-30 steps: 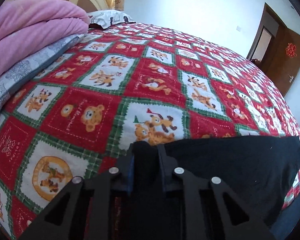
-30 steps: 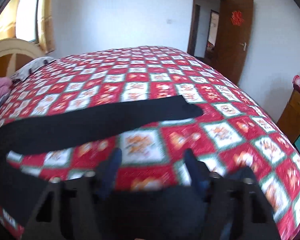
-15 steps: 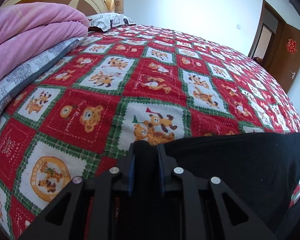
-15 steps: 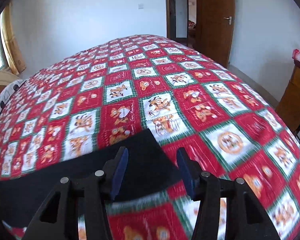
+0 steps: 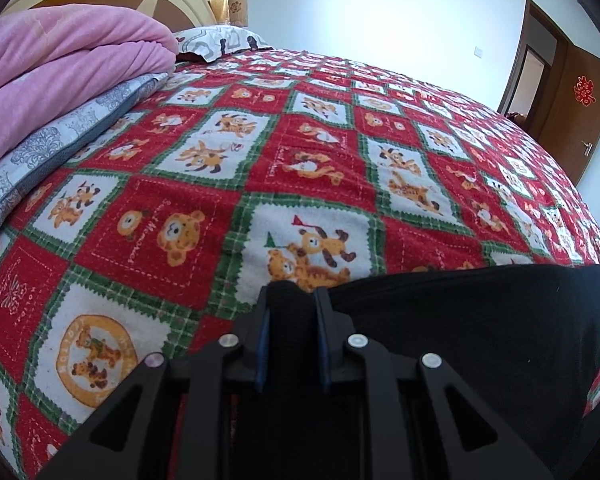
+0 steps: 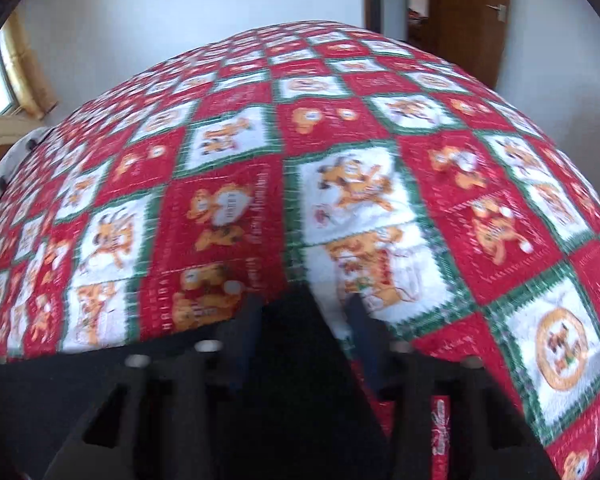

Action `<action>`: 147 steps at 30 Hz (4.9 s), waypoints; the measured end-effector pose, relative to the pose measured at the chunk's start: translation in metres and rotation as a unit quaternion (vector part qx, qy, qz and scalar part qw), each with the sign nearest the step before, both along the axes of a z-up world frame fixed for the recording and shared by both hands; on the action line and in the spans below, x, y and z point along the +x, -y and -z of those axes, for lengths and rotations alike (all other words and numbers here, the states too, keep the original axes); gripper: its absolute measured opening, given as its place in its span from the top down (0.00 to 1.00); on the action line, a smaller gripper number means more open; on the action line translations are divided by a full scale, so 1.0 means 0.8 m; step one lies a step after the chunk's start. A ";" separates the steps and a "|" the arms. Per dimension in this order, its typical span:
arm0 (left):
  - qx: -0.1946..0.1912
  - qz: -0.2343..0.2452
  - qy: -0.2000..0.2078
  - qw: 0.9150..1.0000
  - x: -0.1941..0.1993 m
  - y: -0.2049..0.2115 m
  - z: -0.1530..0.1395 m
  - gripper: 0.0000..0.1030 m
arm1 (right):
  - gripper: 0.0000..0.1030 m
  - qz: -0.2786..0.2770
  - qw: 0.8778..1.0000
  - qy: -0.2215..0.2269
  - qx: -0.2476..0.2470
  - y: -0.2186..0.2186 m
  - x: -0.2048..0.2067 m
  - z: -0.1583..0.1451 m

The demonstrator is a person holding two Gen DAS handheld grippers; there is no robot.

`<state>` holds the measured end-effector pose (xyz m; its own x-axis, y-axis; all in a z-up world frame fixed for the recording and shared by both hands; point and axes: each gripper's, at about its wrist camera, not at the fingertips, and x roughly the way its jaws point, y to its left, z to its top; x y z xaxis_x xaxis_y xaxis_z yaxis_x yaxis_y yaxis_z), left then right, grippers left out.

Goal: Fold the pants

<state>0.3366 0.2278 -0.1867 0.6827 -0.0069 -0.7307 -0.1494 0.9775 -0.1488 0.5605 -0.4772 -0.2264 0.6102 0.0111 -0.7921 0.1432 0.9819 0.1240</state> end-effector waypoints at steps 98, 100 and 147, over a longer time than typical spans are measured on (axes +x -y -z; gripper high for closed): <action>-0.016 0.126 0.123 0.984 -0.275 0.016 -0.017 0.82 | 0.49 -0.397 0.894 0.105 -0.182 -0.457 -0.460 -0.007; -0.028 0.123 0.122 0.984 -0.272 0.011 -0.016 0.82 | 0.49 -0.409 0.885 0.099 -0.198 -0.467 -0.458 0.001; -0.058 0.136 0.121 0.982 -0.318 -0.045 0.014 0.50 | 0.96 -0.454 0.876 0.061 -0.153 -0.488 -0.505 0.020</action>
<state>0.0822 0.2636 -0.1980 0.7973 -0.2865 -0.5313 0.1675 0.9506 -0.2613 0.1563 -0.0869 -0.2427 0.5401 0.3338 -0.7726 -0.7098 0.6739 -0.2050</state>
